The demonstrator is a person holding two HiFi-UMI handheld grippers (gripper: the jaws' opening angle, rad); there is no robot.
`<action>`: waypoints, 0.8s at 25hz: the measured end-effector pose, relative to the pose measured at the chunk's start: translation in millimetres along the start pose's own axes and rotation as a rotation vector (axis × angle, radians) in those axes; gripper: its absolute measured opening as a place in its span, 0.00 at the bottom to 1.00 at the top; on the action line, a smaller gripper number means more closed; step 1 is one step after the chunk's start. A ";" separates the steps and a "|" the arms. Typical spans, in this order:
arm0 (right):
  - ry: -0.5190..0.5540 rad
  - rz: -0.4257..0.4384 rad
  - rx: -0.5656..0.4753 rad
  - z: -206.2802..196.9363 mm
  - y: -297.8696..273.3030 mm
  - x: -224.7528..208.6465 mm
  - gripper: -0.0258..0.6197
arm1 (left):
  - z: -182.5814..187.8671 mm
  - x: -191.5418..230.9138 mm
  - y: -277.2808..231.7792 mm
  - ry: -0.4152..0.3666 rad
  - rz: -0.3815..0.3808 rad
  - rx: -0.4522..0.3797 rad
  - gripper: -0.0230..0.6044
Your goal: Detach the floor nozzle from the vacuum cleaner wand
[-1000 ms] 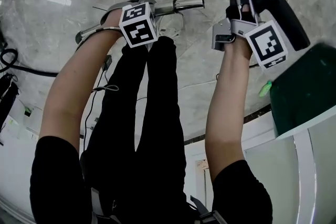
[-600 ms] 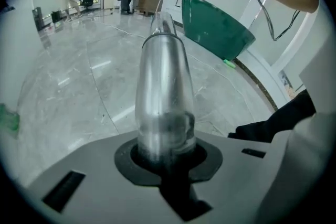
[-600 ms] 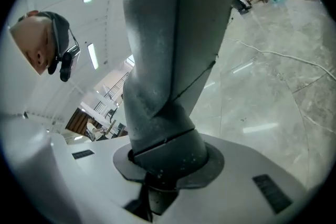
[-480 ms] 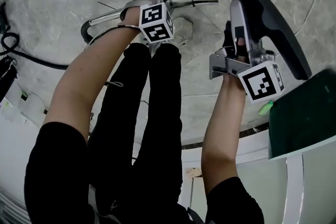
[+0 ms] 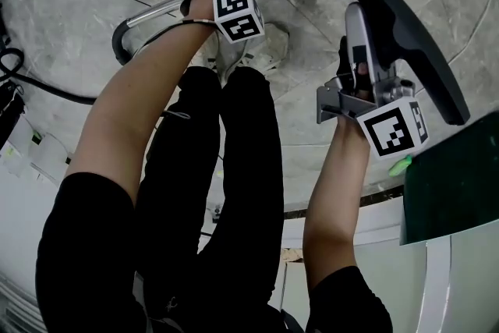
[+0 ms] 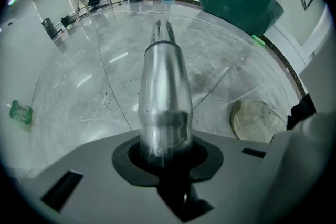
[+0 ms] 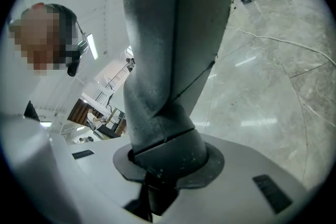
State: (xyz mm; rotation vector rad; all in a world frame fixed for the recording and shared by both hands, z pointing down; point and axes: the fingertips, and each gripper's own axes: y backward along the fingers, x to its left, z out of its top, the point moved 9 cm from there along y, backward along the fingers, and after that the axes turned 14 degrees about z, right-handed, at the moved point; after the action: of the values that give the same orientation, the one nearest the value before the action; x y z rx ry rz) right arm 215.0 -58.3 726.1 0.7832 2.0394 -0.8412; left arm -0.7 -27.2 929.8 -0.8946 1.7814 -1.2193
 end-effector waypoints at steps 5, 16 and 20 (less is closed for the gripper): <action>-0.010 -0.006 0.001 -5.3 13.0 -13.3 0.22 | -4.8 -7.0 -17.1 -0.007 0.013 0.018 0.17; -0.043 -0.023 -0.018 -6.2 28.0 -23.7 0.22 | -8.0 -23.7 -29.4 -0.044 0.033 0.059 0.24; -0.055 -0.019 -0.029 -5.6 29.8 -23.9 0.22 | -13.3 -23.1 -31.7 -0.055 0.019 0.090 0.24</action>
State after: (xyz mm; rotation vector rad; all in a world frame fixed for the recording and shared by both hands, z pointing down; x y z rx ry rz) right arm 247.2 -42.1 739.8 0.7182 2.0087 -0.8336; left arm 1.5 -11.1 967.9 -0.8500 1.6743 -1.2413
